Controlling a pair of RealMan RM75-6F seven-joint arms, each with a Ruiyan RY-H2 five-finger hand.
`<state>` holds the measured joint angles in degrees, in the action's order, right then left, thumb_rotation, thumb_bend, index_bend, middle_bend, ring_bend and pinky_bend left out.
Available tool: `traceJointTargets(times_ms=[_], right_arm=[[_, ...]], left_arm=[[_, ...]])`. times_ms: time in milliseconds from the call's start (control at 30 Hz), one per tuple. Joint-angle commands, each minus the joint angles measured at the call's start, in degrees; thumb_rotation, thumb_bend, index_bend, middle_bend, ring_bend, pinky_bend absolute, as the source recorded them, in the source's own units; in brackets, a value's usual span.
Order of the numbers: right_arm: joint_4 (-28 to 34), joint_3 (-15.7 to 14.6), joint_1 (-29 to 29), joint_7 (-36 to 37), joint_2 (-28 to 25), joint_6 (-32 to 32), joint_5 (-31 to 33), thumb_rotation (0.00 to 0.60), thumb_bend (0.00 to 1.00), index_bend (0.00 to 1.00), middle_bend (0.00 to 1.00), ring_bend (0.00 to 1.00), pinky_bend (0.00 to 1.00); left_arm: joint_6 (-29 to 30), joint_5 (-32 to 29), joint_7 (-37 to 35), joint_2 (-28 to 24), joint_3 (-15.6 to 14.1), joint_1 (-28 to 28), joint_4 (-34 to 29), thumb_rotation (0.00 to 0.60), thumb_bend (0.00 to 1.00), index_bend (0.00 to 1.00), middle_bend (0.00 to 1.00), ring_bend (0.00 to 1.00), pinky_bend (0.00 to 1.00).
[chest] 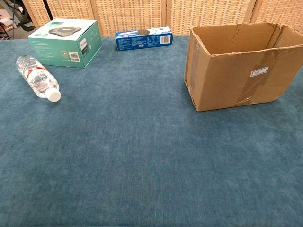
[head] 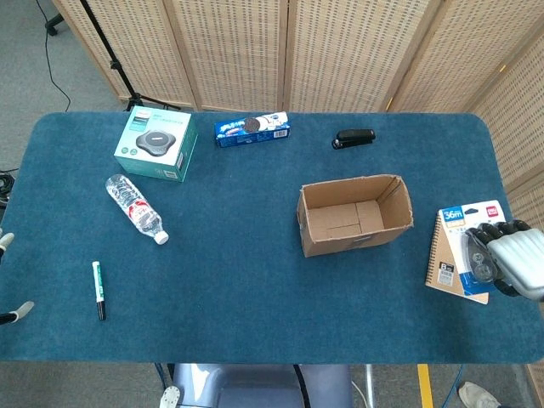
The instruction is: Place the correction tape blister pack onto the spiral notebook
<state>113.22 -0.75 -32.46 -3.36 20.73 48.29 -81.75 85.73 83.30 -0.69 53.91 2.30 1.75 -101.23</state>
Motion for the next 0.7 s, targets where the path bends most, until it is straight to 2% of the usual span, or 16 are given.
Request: traceJointTargets(times_ms=[33, 233, 333, 367, 500, 700], right_arm=[[6.58, 6.34, -7.65, -3.92, -5.25, -11.4, 10.45, 0.6, 1.0, 0.48, 0.41, 0.24, 0.23], [7.02, 13.02, -18.51, -5.93, -6.24, -28.1, 22.72, 0.6, 1.0, 0.5, 0.41, 0.24, 0.23], [4.77, 14.4, -24.18, -7.05, -5.23, -35.24, 27.7, 0.6, 1.0, 0.5, 0.42, 0.24, 0.23], [3.74, 14.41, -26.61, -7.35, -4.58, -37.82, 29.39, 0.6, 1.0, 0.5, 0.42, 0.24, 0.23], [1.68, 13.33, -31.61, -7.71, -2.69, -41.11, 31.8, 0.6, 1.0, 0.51, 0.44, 0.24, 0.23], [-2.51, 8.7, -41.88, -6.19, 1.67, -44.79, 35.3, 0.6, 1.0, 0.55, 0.5, 0.24, 0.23]], left_arm=[[-0.15, -0.51, 0.15, 0.03, 0.2, 0.08, 0.03, 0.6, 0.0, 0.0, 0.0, 0.0, 0.0], [-1.53, -2.2, 1.42, 0.24, 0.73, 0.85, -0.37, 0.6, 0.0, 0.0, 0.0, 0.0, 0.0], [-2.34, -3.45, 2.39, 0.47, 1.15, 1.35, -0.6, 0.6, 0.0, 0.0, 0.0, 0.0, 0.0], [-2.76, -4.03, 2.79, 0.56, 1.32, 1.59, -0.69, 0.6, 0.0, 0.0, 0.0, 0.0, 0.0], [-3.25, -5.06, 3.61, 0.73, 1.7, 1.96, -0.92, 0.6, 0.0, 0.0, 0.0, 0.0, 0.0], [-4.26, -6.98, 5.22, 1.28, 2.23, 2.64, -1.07, 0.6, 0.0, 0.0, 0.0, 0.0, 0.0]])
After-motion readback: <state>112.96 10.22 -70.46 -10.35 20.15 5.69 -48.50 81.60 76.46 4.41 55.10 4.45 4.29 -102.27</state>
